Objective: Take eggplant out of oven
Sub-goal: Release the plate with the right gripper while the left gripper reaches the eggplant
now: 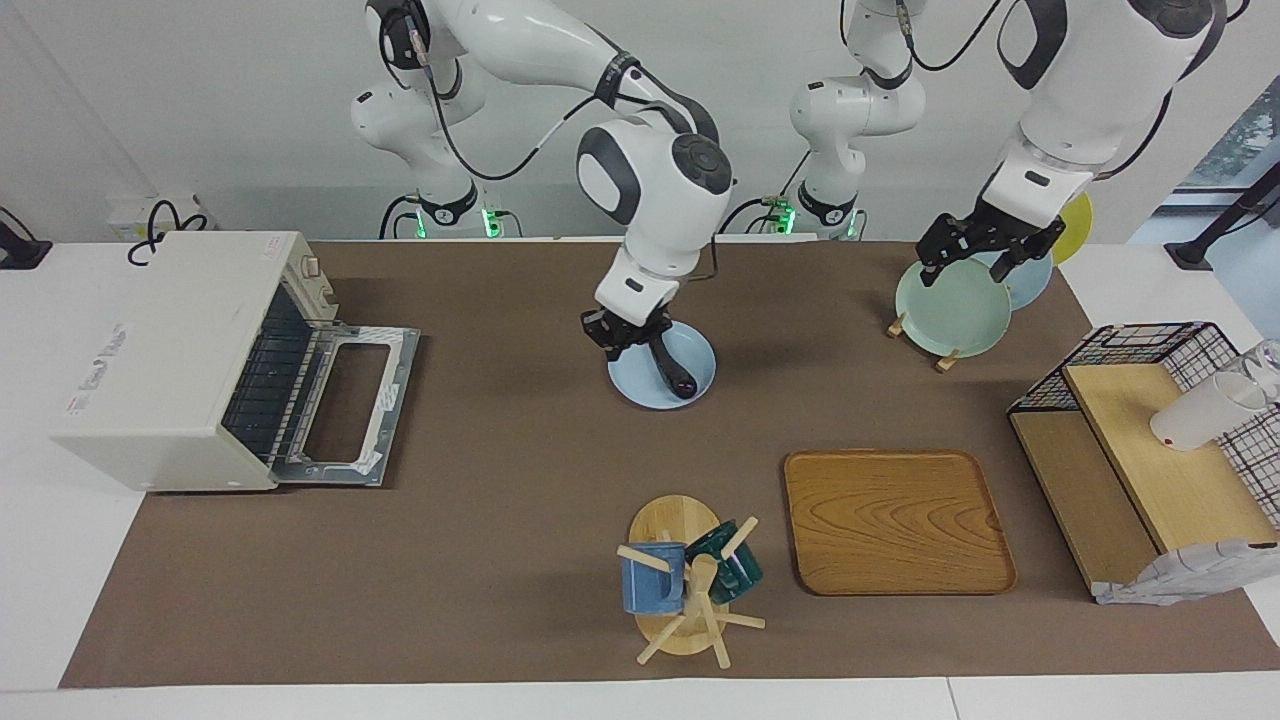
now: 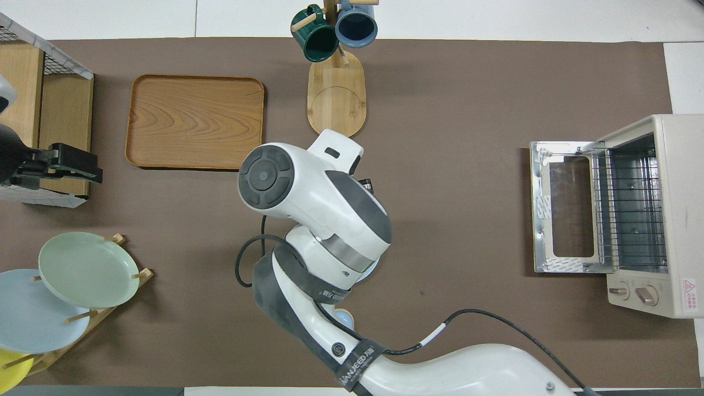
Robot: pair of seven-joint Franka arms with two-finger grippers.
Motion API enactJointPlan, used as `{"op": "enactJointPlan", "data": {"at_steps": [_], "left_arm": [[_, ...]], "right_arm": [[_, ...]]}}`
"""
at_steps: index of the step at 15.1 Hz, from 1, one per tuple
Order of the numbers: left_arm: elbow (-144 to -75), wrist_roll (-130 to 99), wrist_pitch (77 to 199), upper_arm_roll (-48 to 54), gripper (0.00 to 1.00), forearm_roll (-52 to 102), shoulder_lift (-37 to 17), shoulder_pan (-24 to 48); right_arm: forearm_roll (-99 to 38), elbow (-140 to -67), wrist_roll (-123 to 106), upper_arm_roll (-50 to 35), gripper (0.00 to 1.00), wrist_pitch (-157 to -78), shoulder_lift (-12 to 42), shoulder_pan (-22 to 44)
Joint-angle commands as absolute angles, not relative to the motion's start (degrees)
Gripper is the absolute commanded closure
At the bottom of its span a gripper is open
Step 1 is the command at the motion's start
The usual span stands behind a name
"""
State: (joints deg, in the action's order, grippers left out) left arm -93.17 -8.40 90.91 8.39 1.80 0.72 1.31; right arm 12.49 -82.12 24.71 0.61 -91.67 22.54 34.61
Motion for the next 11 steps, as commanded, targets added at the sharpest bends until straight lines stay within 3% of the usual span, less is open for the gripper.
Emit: {"op": "enactJointPlan", "data": {"at_steps": [1,6,11], "left_arm": [[-94.3,-13.5,94.3,7.9,0.00,2.6,-2.2,5.7],[-93.9,-31.2,105.1,7.9,0.00,4.3,-12.5,16.2],[-97.4,-42.6,115.6,7.9,0.00,4.7,-19.1,24.2]], "right_arm": [[13.0,-99.9,22.4,-0.4,1.00,-98.0,14.0,23.9],[14.0,-118.2,19.8,-0.3,1.00,-115.2,9.0,16.2],[15.0,-122.3,16.2,-0.4,1.00,-120.8,8.8,10.9]]}}
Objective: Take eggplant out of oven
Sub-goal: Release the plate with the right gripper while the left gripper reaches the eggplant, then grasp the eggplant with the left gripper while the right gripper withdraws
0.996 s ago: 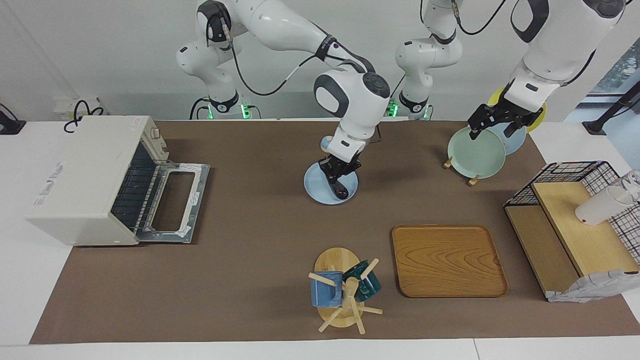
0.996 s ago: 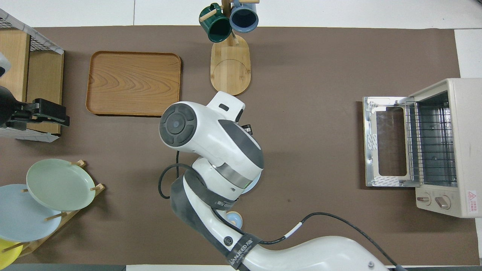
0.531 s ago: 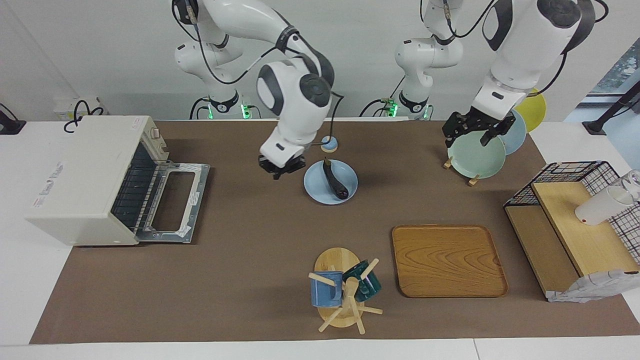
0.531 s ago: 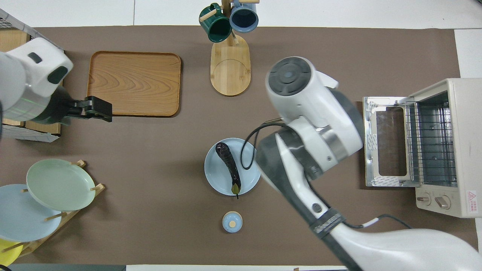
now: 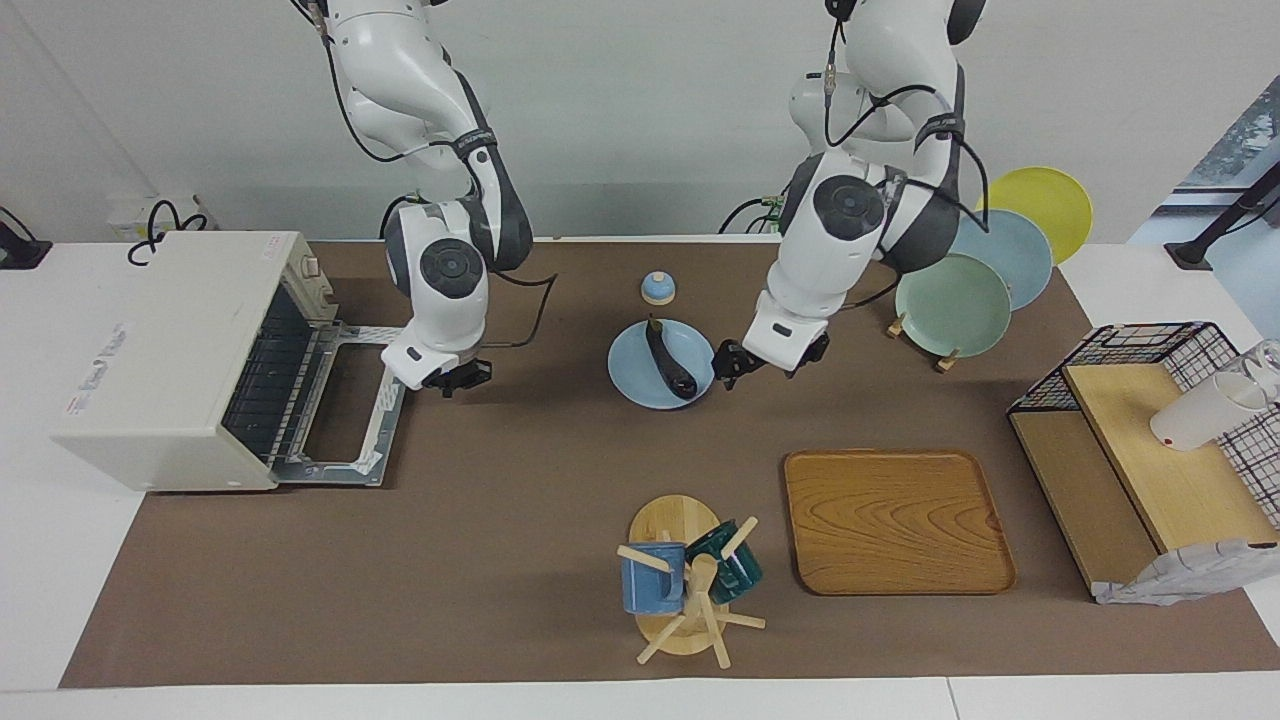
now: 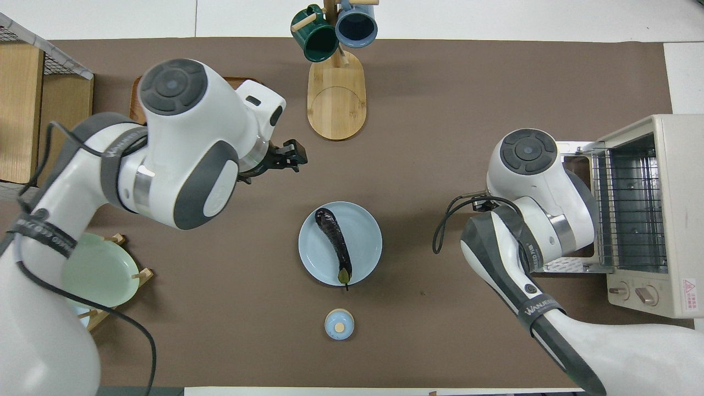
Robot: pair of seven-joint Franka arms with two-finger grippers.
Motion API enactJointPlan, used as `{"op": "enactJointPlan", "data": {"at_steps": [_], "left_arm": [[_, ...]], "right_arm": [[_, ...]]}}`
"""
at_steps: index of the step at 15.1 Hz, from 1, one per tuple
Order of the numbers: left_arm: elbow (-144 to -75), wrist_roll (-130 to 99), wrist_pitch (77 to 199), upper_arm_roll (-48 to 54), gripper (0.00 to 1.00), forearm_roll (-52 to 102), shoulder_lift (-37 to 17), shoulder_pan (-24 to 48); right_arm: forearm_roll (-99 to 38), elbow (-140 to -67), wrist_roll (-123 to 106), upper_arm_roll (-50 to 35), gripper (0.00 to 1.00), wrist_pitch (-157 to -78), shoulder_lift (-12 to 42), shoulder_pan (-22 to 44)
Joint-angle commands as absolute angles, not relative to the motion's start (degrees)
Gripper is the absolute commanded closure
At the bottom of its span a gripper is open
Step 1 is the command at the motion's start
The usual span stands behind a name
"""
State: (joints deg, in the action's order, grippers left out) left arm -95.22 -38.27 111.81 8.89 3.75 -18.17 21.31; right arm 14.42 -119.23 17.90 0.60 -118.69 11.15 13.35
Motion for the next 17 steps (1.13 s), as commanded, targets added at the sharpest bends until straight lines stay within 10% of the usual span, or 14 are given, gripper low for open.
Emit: {"op": "enactJointPlan", "data": {"at_steps": [1,13,17], "left_arm": [[-99.1,-44.7,118.4,7.9,0.00,4.7,-19.8,25.8],[-111.2,-57.4,128.6,8.1,0.00,4.7,-18.8,31.5],[-111.4,-57.4,127.8,8.2,0.25,4.7,-18.5,31.7]], "right_arm": [[15.0,-122.9,16.2,-0.4,1.00,-121.1,8.7,10.5],[16.3,-127.7,11.7,-0.3,1.00,-127.9,8.3,4.7],[21.8,-120.3,5.1,-0.4,1.00,-119.5,8.4,4.7]]}}
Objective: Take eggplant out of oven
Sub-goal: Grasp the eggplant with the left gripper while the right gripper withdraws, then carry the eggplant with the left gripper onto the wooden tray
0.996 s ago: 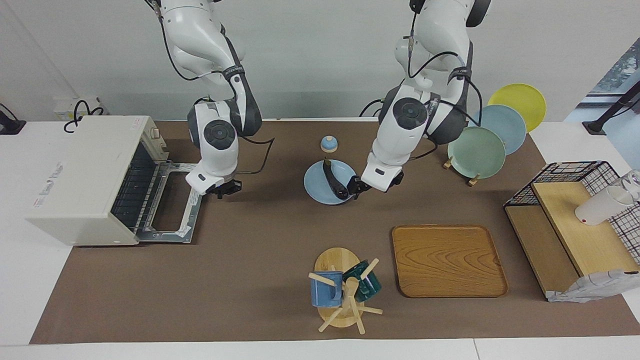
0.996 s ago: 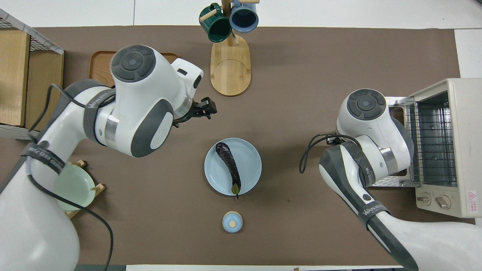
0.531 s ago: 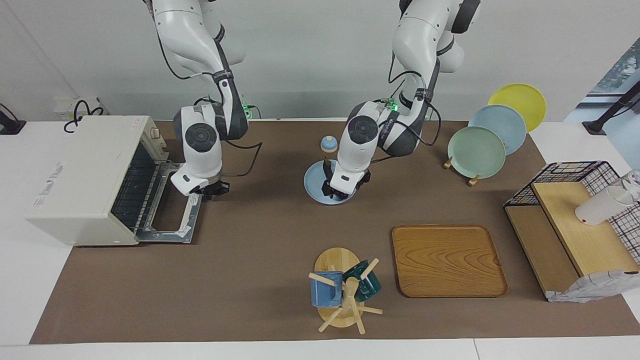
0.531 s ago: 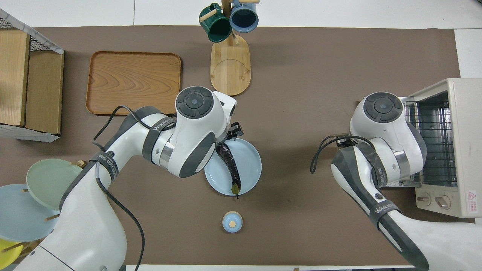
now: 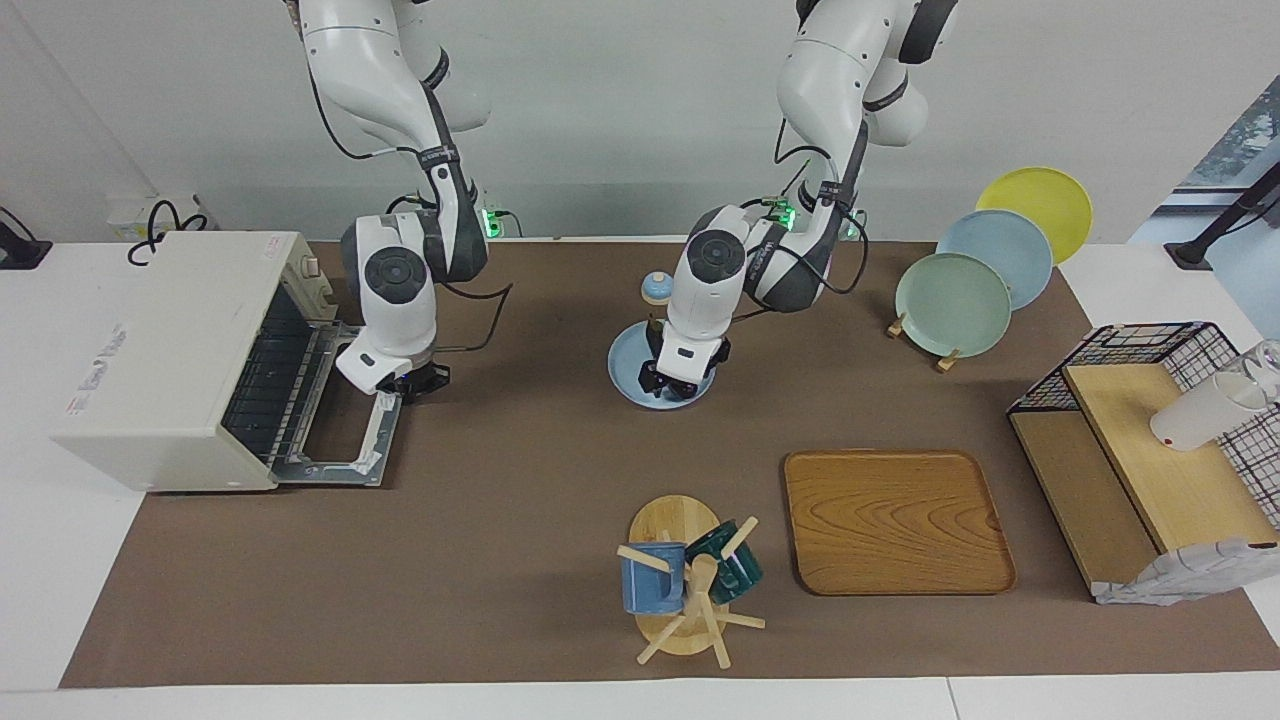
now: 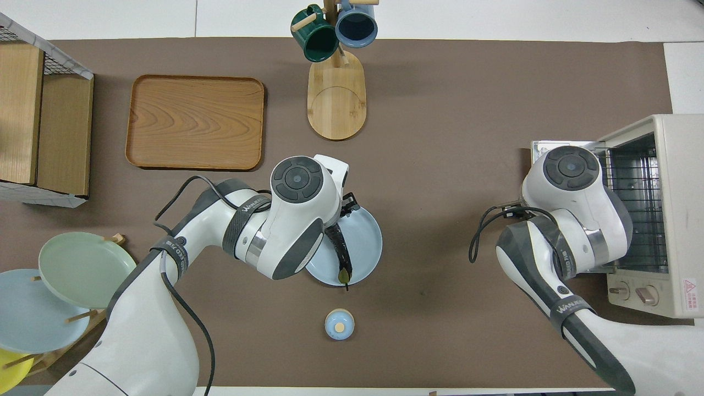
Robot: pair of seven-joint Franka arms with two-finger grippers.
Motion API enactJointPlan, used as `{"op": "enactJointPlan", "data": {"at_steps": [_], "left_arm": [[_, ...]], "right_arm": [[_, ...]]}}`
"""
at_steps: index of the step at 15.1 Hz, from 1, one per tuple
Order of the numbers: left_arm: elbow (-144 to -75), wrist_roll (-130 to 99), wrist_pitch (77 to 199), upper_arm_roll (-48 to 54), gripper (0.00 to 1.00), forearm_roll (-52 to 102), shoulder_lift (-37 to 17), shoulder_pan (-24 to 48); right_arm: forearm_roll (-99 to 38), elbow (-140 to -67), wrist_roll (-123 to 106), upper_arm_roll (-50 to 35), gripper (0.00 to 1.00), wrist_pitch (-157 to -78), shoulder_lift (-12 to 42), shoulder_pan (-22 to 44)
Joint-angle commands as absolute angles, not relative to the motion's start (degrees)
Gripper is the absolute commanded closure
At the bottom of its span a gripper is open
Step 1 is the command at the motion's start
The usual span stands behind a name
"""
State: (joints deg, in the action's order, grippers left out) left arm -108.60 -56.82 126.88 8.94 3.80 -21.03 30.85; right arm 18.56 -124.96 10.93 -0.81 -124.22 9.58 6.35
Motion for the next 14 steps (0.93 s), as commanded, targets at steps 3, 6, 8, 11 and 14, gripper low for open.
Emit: {"op": "enactJointPlan", "data": {"at_steps": [3,6,8,11,14], "left_arm": [[-111.2,-57.9,126.8,8.3,0.57,4.7,-18.5,32.0],[-110.7,-57.5,126.0,8.3,0.99,4.7,-18.5,32.0],[-109.2,-57.4,124.2,8.2,1.00,4.7,-18.5,31.9],[-105.0,-53.1,119.4,8.1,1.00,4.6,-17.9,29.5],[-97.8,-42.1,111.8,7.8,1.00,4.2,-18.6,23.3]], "right_arm": [[21.7,-114.4,-3.4,-0.3,1.00,-112.5,6.8,3.0],[21.2,-114.0,-12.5,-0.4,1.00,-111.4,3.9,-2.4],[20.8,-114.1,-14.8,-0.3,1.00,-110.8,2.2,-3.9],[19.4,-113.6,-16.4,-0.4,1.00,-107.9,-0.2,-5.2],[14.3,-103.1,-18.5,-0.4,1.00,-95.9,-0.4,-4.8]]}}
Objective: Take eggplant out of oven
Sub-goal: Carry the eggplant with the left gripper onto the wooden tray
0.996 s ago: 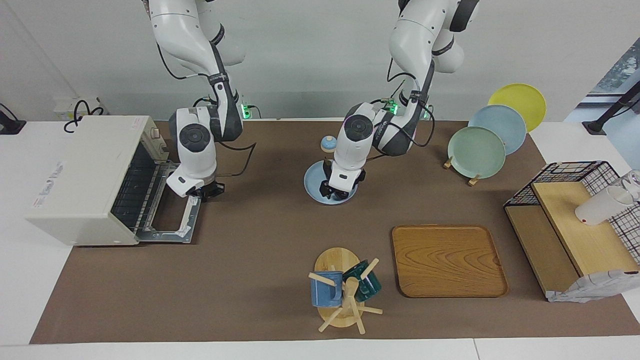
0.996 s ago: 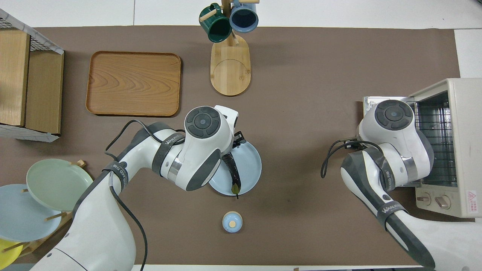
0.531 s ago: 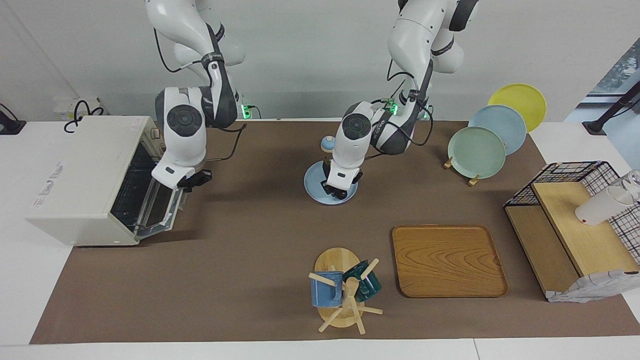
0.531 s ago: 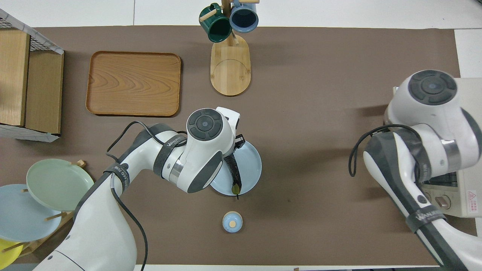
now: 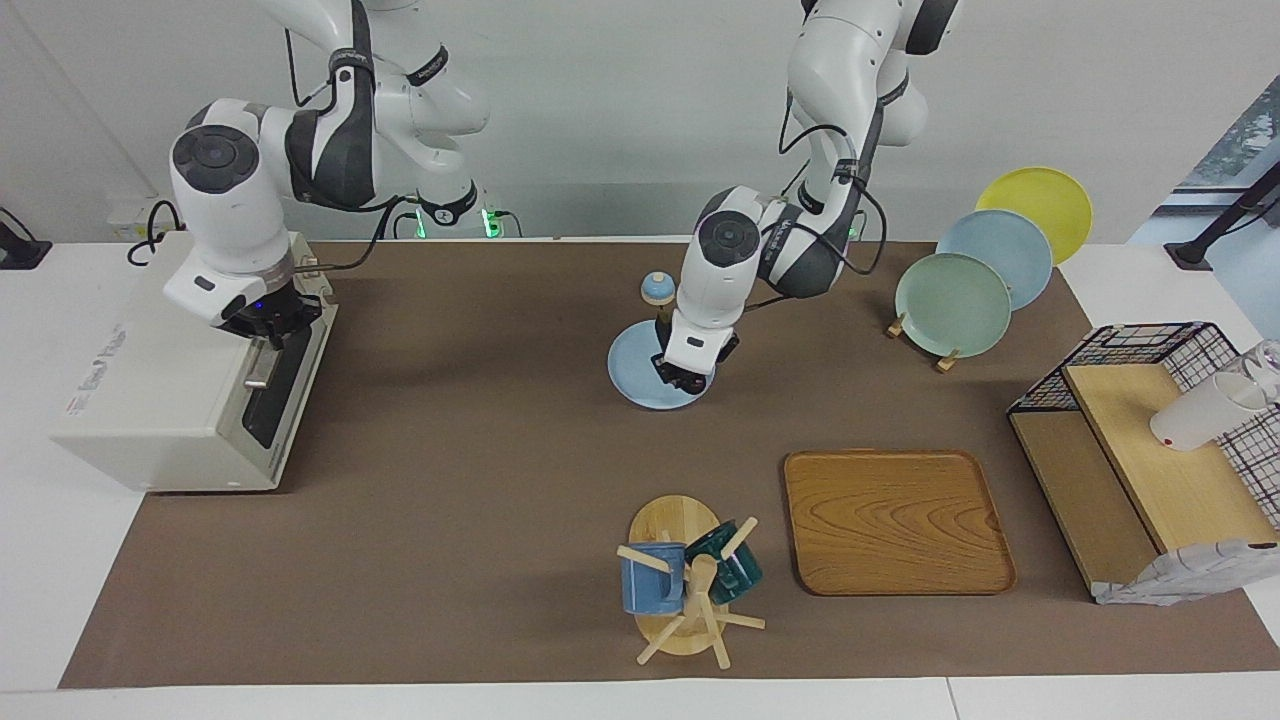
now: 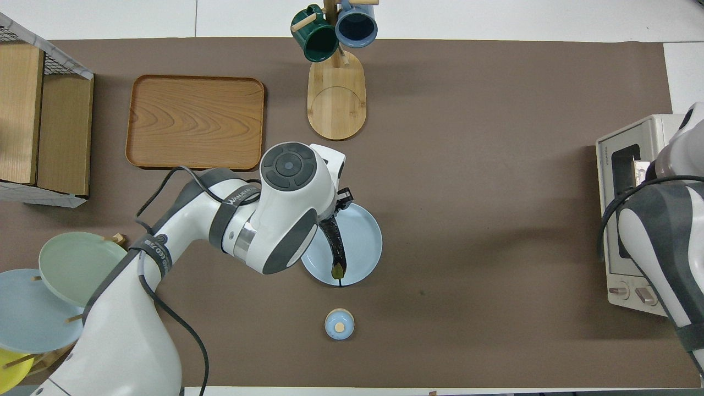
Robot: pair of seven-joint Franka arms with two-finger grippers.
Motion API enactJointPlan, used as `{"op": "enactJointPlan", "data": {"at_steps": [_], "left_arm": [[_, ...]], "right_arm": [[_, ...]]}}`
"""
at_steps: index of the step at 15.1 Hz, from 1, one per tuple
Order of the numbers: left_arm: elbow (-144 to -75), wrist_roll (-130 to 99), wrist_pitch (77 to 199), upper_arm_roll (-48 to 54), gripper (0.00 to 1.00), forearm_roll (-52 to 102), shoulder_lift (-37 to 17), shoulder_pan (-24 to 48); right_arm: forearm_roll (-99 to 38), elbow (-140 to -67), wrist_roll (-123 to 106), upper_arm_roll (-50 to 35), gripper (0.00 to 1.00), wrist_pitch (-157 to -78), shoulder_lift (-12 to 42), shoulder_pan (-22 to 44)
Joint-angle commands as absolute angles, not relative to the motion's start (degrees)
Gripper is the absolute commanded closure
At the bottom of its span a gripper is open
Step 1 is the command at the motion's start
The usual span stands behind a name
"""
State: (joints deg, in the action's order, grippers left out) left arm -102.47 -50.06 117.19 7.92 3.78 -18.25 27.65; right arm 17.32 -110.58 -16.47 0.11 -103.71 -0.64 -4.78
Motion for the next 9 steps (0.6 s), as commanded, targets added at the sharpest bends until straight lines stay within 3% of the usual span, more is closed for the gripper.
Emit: {"op": "enactJointPlan", "data": {"at_steps": [1,4,6,8,9], "left_arm": [[-95.3,-36.9,109.9,7.8,1.00,4.0,-19.5,20.4],[-91.8,-25.1,109.4,7.8,1.00,3.8,-22.2,12.3],[-89.1,-20.3,109.7,7.7,1.00,3.7,-24.3,9.2],[-82.8,-19.5,110.0,7.5,1.00,0.4,-29.7,8.3],[-81.1,-18.3,111.2,7.6,1.00,-1.3,-32.2,5.8]], "right_arm": [[12.7,-98.4,-18.3,-0.5,1.00,-91.5,0.0,-4.6],[5.8,-89.7,-17.8,-0.7,1.00,-83.7,0.3,-4.6],[4.7,-89.6,-14.2,-0.6,1.00,-83.4,0.3,-4.5],[4.2,-90.7,-12.9,-0.7,1.00,-83.8,-0.1,-5.0],[4.2,-90.7,-12.8,-0.7,0.91,-83.5,-0.2,-4.5]]}}
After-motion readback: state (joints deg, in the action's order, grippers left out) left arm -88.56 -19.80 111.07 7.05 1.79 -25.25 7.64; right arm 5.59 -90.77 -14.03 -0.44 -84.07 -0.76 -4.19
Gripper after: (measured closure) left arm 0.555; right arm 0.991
